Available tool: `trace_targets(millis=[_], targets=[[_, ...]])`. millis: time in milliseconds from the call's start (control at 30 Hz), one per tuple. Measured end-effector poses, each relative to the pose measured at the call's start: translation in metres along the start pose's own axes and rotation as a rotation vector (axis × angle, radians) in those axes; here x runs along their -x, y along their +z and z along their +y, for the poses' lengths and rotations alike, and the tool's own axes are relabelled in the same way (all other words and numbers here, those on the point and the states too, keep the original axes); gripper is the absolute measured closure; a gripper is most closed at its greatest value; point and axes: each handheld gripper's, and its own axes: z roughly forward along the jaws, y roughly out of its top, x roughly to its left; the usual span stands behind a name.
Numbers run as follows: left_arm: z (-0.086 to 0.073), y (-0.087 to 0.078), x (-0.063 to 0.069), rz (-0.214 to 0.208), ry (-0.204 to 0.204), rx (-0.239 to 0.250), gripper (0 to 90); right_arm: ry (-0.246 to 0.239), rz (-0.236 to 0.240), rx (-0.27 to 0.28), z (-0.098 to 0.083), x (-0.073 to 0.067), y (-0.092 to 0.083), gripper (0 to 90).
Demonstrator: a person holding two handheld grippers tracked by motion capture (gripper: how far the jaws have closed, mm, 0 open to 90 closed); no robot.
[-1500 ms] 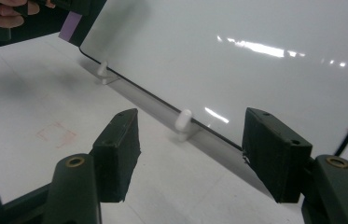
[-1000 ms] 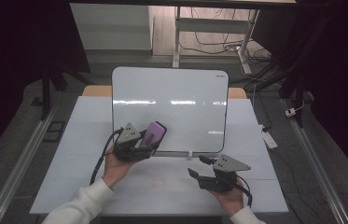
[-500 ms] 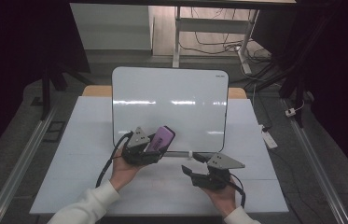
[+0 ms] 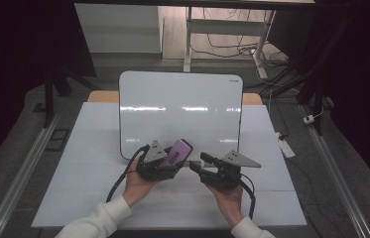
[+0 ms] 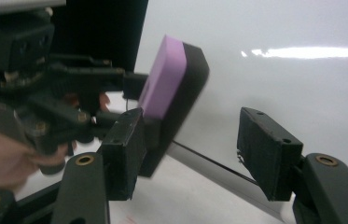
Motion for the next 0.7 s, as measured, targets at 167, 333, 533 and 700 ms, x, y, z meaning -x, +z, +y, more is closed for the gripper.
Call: trace_targets(millis=[167,333,533,700], targets=[[0.000,0.002,0.004,0.003,0.015,0.002,40.8,0.053,0.013,0.000,0.001,0.001,0.008,42.2],[-0.001,0.004,0.007,0.004,0.028,0.000,40.8,0.094,0.032,0.010,0.002,0.002,0.011,45.0],[0.000,0.006,0.014,0.020,0.068,-0.001,40.8,0.132,0.055,-0.004,0.002,0.000,0.015,51.3],[0.001,0.006,0.015,0.019,0.070,-0.001,40.6,0.164,0.054,-0.001,0.001,0.001,0.016,58.5]])
